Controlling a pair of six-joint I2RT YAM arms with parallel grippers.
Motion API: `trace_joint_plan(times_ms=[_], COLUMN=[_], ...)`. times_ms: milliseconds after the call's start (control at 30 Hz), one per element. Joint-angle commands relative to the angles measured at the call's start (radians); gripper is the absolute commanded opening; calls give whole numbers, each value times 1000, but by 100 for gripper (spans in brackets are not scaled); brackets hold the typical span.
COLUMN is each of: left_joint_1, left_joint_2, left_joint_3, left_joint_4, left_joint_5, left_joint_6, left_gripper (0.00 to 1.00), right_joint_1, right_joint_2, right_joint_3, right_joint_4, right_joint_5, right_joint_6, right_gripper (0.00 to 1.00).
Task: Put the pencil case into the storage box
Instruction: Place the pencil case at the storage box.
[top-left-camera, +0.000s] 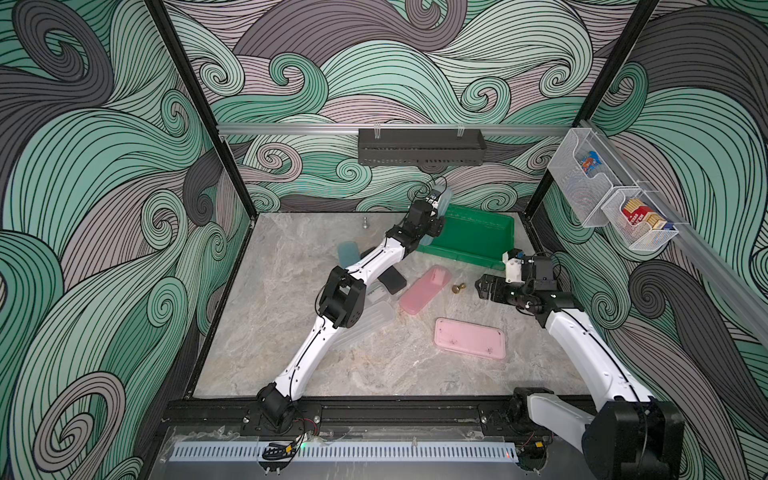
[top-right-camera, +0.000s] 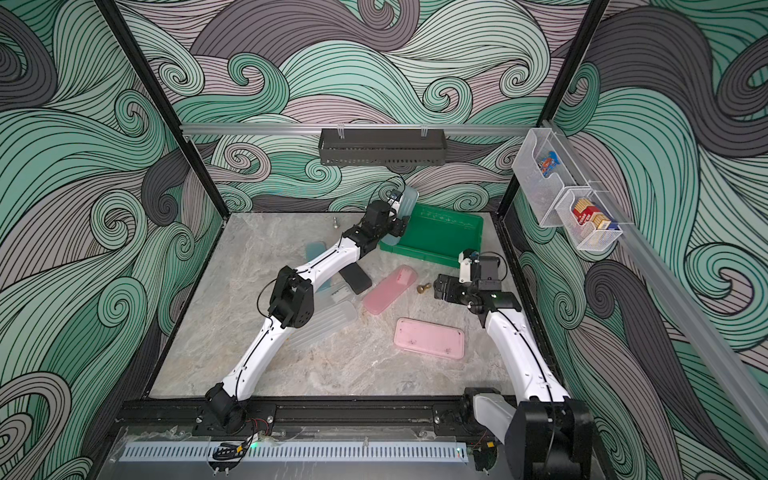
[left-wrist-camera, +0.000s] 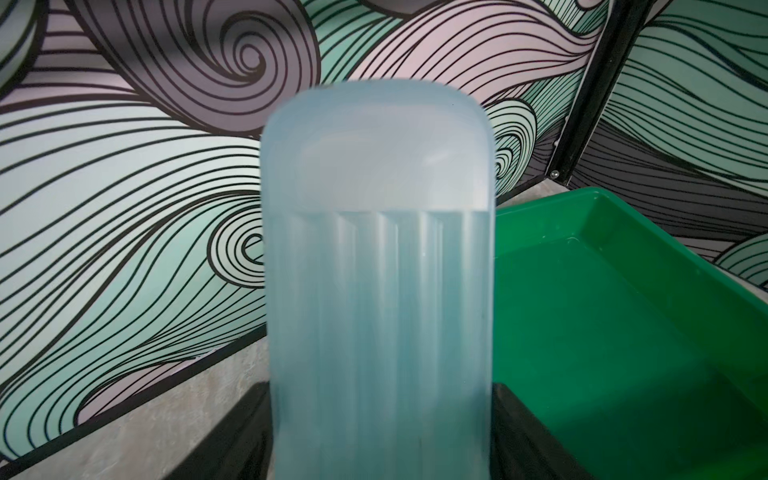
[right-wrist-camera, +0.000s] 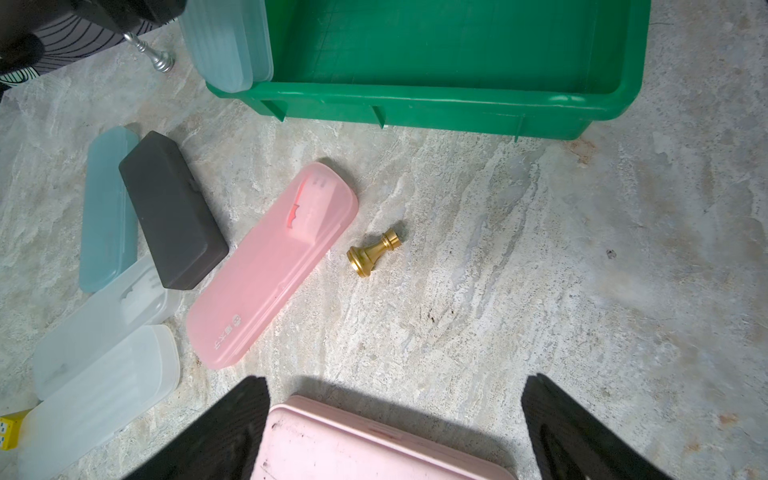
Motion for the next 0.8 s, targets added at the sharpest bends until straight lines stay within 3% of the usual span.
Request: trace_joint_plan(times_ms=[0,433,600,767], left_joint_1=[-8,-5,-5,-3], left_joint_2=[47,113,120,113], left_joint_3=[112,133,127,104], left_joint_4=[88,78,57,45], left_joint_5=[-8,4,-5,-20], left_joint_6=[-15,-40,-38,-33], left_gripper=[55,59,65,79], right_joint_1=[-10,-13,-14,-14], right_joint_2=[10,53,59,69], right_joint_3=[-7,-17,-18,-11], right_joint_4=[23,46,51,51], right_joint_5=[-9,-14,-13,-16], right_joint_6=[-17,-17,-17,-15], right_gripper=[99,99,99,99])
